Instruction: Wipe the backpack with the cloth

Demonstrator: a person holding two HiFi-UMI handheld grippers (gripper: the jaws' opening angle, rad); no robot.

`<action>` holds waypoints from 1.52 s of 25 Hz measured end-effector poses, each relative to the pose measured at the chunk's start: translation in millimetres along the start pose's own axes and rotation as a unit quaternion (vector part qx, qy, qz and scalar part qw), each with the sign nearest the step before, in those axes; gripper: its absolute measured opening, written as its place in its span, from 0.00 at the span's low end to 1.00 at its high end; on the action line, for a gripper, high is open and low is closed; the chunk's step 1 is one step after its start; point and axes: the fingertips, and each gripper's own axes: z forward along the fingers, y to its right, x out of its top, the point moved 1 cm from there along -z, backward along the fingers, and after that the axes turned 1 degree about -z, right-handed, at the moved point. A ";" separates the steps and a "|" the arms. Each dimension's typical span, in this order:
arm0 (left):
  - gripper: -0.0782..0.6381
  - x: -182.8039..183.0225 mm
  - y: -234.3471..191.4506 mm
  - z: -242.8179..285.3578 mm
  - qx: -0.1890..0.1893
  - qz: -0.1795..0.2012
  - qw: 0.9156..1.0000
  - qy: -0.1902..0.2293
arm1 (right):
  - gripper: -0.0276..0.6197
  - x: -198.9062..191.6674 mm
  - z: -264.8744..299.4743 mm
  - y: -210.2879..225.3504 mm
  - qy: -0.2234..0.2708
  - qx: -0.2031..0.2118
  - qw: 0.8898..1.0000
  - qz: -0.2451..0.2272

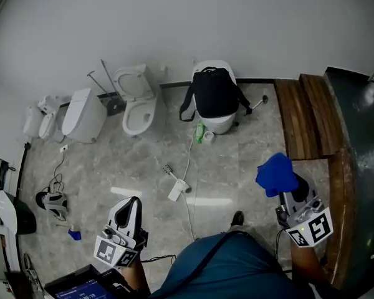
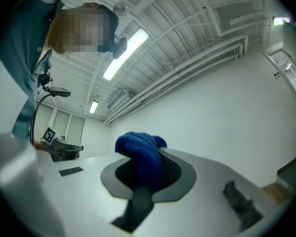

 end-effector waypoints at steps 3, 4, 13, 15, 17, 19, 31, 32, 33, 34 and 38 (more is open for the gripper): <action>0.12 -2.3 -4.6 -47.9 0.005 -0.002 1.000 0.001 | 0.08 -2.9 -4.4 -44.7 -0.007 0.010 1.000 0.000; 0.12 -4.1 -6.0 -64.9 0.007 -0.003 1.000 0.001 | 0.08 -3.3 -8.0 -61.9 -0.007 0.012 1.000 0.001; 0.12 -43.4 -4.1 -238.4 -0.041 -0.019 0.999 -0.001 | 0.08 3.6 -88.0 -238.6 -0.009 -0.026 1.000 0.002; 0.12 -39.3 1.7 -260.0 -0.055 -0.044 0.997 0.015 | 0.08 13.8 -105.0 -268.2 -0.016 -0.031 0.999 -0.004; 0.12 -34.5 13.5 -273.9 -0.064 -0.056 0.996 0.019 | 0.08 24.2 -124.2 -287.2 -0.020 -0.036 0.999 -0.015; 0.12 -35.6 27.3 -283.9 -0.075 -0.034 0.996 0.017 | 0.08 31.2 -144.6 -296.7 -0.020 -0.042 0.999 -0.025; 0.12 -25.7 144.8 -310.2 -0.121 -0.006 0.992 0.017 | 0.08 56.5 -255.8 -326.8 -0.010 -0.033 0.999 -0.029; 0.12 -25.2 159.0 -305.7 -0.130 -0.002 0.991 0.011 | 0.08 54.2 -267.3 -323.6 -0.018 -0.037 0.999 -0.031; 0.12 -24.1 172.6 -301.4 -0.138 0.002 0.990 0.008 | 0.08 51.6 -278.6 -319.4 -0.027 -0.041 0.998 -0.031; 0.12 -23.4 187.4 -298.6 -0.145 0.004 0.989 0.007 | 0.08 49.6 -291.8 -314.6 -0.034 -0.046 0.998 -0.031; 0.12 -25.4 233.0 -288.4 -0.165 0.018 0.986 -0.001 | 0.08 52.8 -332.6 -292.5 -0.041 -0.062 0.997 -0.020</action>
